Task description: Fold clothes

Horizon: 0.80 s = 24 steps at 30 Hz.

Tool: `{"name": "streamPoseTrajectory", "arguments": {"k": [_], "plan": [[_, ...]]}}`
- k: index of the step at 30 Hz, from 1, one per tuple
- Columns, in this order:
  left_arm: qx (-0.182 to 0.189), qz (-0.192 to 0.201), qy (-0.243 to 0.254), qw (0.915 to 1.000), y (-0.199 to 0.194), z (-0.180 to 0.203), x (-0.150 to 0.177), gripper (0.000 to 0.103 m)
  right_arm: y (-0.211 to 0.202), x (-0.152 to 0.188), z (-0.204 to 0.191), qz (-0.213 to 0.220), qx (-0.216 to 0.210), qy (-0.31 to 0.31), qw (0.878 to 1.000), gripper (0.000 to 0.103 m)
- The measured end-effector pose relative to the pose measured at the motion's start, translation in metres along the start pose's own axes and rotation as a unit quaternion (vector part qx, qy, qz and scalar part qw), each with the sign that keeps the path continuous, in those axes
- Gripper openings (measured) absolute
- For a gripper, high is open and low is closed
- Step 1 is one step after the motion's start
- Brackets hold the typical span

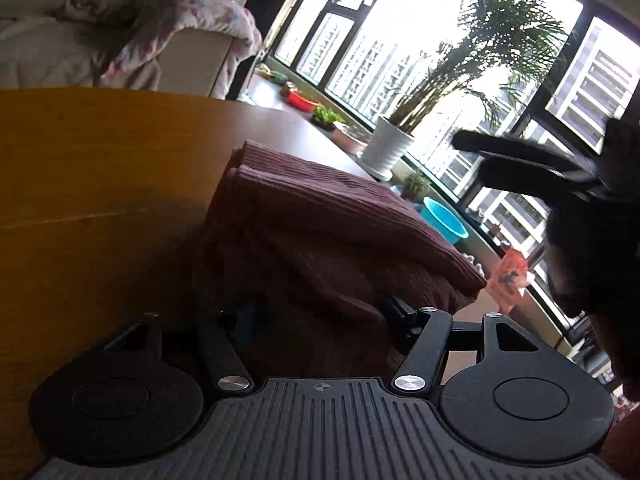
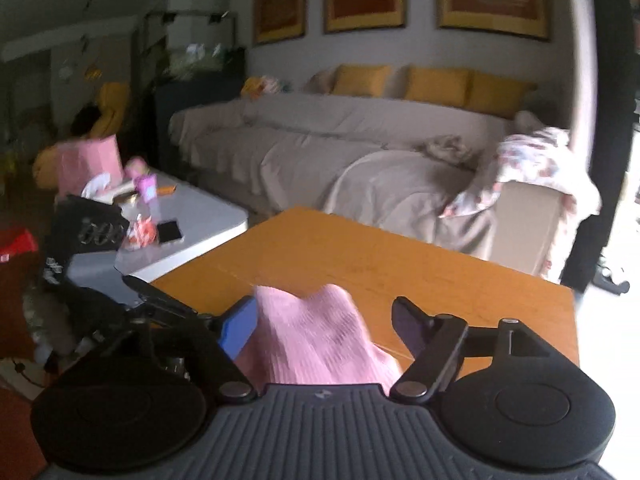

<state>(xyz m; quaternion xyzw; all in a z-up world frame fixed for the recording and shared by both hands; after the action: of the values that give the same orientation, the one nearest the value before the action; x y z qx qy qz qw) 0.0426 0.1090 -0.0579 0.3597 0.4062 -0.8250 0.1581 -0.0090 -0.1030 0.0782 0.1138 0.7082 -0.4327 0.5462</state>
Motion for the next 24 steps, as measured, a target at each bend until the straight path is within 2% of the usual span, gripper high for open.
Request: {"name": "streamPoseTrajectory", "arguments": {"k": [3, 5, 6, 7, 8, 10, 12, 17, 20, 21, 24], "plan": [[-0.004, 0.007, -0.003, 1.0000, -0.003, 0.001, 0.002, 0.071, 0.052, -0.008, -0.011, -0.050, -0.036, -0.017, 0.998, 0.075], [-0.006, 0.011, -0.007, 0.9999, -0.003, -0.002, 0.000, 0.071, 0.081, -0.007, -0.014, -0.085, -0.031, -0.034, 0.995, 0.074], [-0.006, 0.012, -0.011, 0.9999, -0.003, -0.003, 0.001, 0.072, 0.095, -0.006, -0.014, -0.101, -0.022, -0.044, 0.994, 0.062], [-0.006, 0.013, -0.015, 0.9998, -0.004, -0.004, 0.001, 0.073, 0.106, -0.004, -0.013, -0.118, -0.015, -0.048, 0.992, 0.030], [-0.006, 0.014, -0.019, 0.9997, -0.004, -0.005, 0.002, 0.076, 0.112, -0.002, -0.008, -0.129, -0.012, -0.041, 0.991, 0.020], [-0.006, 0.013, -0.023, 0.9996, -0.003, -0.008, 0.002, 0.079, 0.105, -0.006, 0.003, -0.111, -0.018, -0.001, 0.994, 0.007], [-0.006, 0.013, -0.027, 0.9995, -0.002, -0.010, 0.003, 0.080, 0.079, -0.020, 0.013, -0.060, -0.037, 0.039, 0.997, 0.006], [-0.014, 0.007, -0.020, 0.9997, 0.006, -0.012, 0.004, 0.083, 0.027, -0.026, -0.016, -0.052, -0.097, -0.006, 0.994, 0.006], [-0.020, 0.007, -0.009, 0.9997, 0.010, -0.011, 0.006, 0.083, 0.029, 0.006, -0.034, -0.100, -0.101, -0.023, 0.989, 0.007], [-0.020, 0.007, -0.009, 0.9997, 0.008, -0.012, 0.006, 0.083, 0.031, 0.021, -0.039, -0.108, -0.090, -0.029, 0.990, 0.007], [-0.032, 0.001, -0.006, 0.9995, -0.004, -0.021, 0.006, 0.082, 0.032, 0.051, -0.055, -0.099, -0.071, -0.053, 0.991, 0.010]]}}
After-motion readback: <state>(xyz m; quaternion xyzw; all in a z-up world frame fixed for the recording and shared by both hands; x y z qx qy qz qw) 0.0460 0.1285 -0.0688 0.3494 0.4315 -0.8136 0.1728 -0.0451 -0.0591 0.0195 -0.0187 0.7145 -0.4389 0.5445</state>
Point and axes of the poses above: each gripper's, at about its wrist camera, not at the fingertips, and y roughly the way its jaws point, z to its right, x to its underside, the point moved 1 cm from there along y, roughly the way its jaws point, and after that the axes turned 5 degrees about -x, right-handed, at the moved point
